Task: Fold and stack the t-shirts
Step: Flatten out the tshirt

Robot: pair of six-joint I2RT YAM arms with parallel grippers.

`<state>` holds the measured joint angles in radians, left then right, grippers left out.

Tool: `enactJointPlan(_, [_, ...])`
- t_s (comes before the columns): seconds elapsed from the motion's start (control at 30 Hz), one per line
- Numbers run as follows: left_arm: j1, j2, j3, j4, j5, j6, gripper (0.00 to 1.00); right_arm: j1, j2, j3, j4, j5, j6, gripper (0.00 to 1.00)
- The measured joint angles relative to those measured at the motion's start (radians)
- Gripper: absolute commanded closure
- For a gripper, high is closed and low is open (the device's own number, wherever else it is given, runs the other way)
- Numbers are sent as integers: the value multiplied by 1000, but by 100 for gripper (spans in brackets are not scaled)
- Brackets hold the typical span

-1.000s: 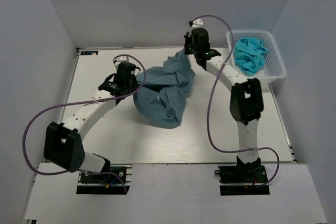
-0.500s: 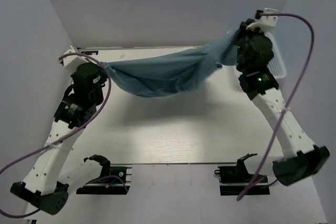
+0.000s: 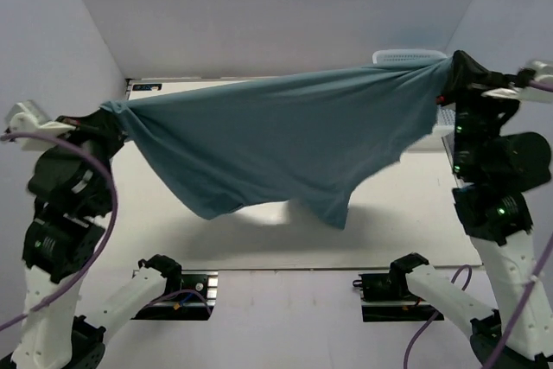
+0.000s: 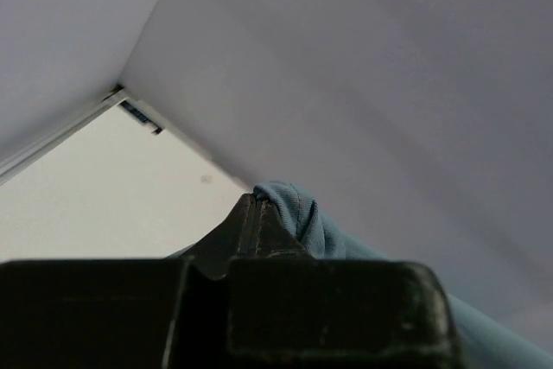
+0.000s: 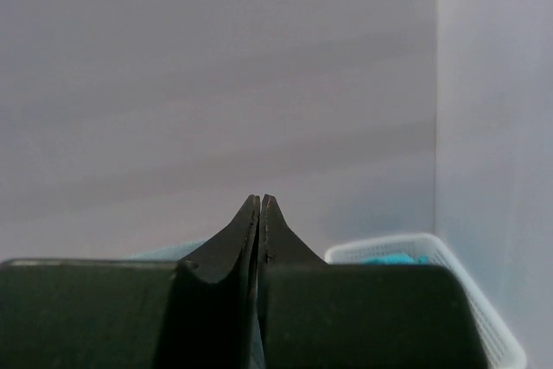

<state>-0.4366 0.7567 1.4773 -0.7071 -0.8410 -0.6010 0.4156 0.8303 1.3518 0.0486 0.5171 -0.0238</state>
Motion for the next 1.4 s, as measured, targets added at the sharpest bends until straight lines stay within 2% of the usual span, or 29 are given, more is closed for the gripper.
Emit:
enactJointPlan(0.23, [1,-97,122,75,194,128,100,0,-53,143,-48,-132,-3,100])
enactJointPlan(0.43, [5,-124,203,126,323,180,100,-1,-53,248,-32,-179,-25,100])
enactJointPlan(0.6, [8,-90,209,125,332,183,100,-1,-32,254,-16,-179,-43,100])
enactJointPlan(0.73, [10,7,195,108,300,161,100,-5,32,213,17,-147,-48,100])
enactJointPlan(0.9, [16,241,115,85,192,124,100,-11,222,120,70,-45,-48,100])
enactJointPlan(1.03, [25,512,72,87,143,105,100,-29,480,99,93,4,-38,100])
enactJointPlan(1.17, [61,785,54,86,174,77,100,-59,745,111,82,-28,-4,100])
enactJointPlan(1.3, [130,1040,100,103,255,57,100,-86,1024,242,20,-66,52,100])
enactJointPlan(1.37, [161,1184,195,98,303,51,78,-94,1149,342,-30,-81,64,100])
enactJointPlan(1.4, [175,1249,246,102,329,54,60,-96,1208,399,-46,-90,65,100])
